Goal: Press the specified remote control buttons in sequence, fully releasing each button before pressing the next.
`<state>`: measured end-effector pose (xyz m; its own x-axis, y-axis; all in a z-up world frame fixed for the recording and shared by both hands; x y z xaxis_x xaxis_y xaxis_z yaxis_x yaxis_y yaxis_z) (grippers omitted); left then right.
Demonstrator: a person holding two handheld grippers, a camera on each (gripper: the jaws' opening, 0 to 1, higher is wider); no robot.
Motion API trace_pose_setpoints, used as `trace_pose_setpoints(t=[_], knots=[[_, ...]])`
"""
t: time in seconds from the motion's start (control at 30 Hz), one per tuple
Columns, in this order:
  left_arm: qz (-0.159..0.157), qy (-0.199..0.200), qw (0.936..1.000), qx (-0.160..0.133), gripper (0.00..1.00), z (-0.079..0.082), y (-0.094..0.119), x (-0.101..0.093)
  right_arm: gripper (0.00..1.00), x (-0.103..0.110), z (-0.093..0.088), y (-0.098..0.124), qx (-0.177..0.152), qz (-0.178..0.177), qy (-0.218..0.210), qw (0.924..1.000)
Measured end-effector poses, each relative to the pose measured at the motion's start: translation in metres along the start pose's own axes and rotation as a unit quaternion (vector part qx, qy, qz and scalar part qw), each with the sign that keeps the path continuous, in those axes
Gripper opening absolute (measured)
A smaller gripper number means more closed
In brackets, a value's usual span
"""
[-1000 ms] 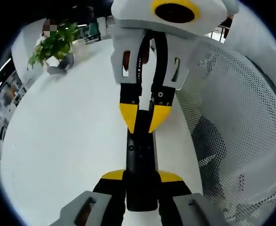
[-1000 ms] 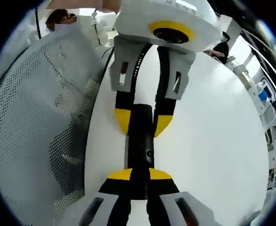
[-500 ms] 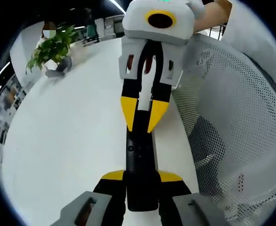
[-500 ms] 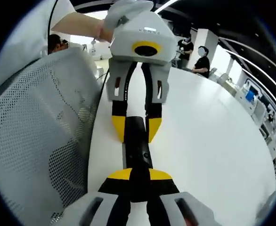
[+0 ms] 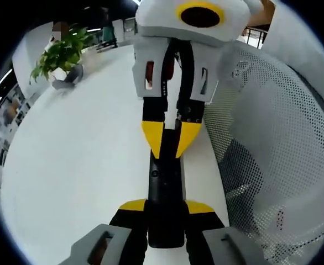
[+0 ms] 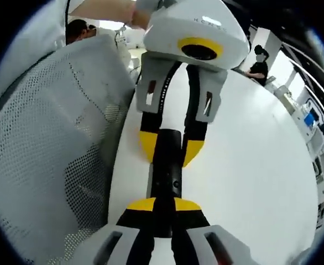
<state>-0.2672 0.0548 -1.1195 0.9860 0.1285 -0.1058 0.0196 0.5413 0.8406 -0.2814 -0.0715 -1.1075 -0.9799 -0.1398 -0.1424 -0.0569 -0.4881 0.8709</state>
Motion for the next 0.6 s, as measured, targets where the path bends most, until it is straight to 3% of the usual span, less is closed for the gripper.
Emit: trace_pose_setpoints(t=[0.07, 0.17, 0.27, 0.4, 0.6], knots=[[0.000, 0.001, 1.0000, -0.001, 0.24, 0.000, 0.000, 0.000, 0.05, -0.002, 0.002, -0.001, 0.006, -0.003, -0.019, 0.9998], [0.000, 0.002, 1.0000, -0.002, 0.24, 0.000, 0.000, 0.000, 0.05, 0.003, 0.001, -0.001, 0.004, -0.019, -0.008, 0.9998], [0.001, 0.003, 1.0000, -0.004, 0.24, -0.001, 0.000, -0.001, 0.05, 0.006, -0.003, 0.000, -0.025, -0.047, -0.050, 0.9973], [0.001, 0.004, 1.0000, -0.003, 0.24, 0.000, -0.001, -0.001, 0.05, 0.011, -0.010, 0.000, -0.062, -0.072, -0.052, 0.9942], [0.003, -0.008, 0.9998, 0.016, 0.25, 0.003, -0.001, -0.002, 0.05, 0.009, -0.009, 0.000, -0.066, -0.065, -0.041, 0.9948]])
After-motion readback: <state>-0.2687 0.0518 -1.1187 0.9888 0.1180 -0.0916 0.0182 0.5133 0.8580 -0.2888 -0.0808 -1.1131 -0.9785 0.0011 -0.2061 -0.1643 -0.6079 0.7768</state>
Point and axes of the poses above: the point that each gripper's makers call its tool centre point, and the gripper's own axes: y roughly backward along the fingers, x roughly to its left, z roughly out of its top, the point moved 9 cm from there along y, roughly backward along the fingers, and after that the axes turned 11 degrees about y, right-handed, at the moved point
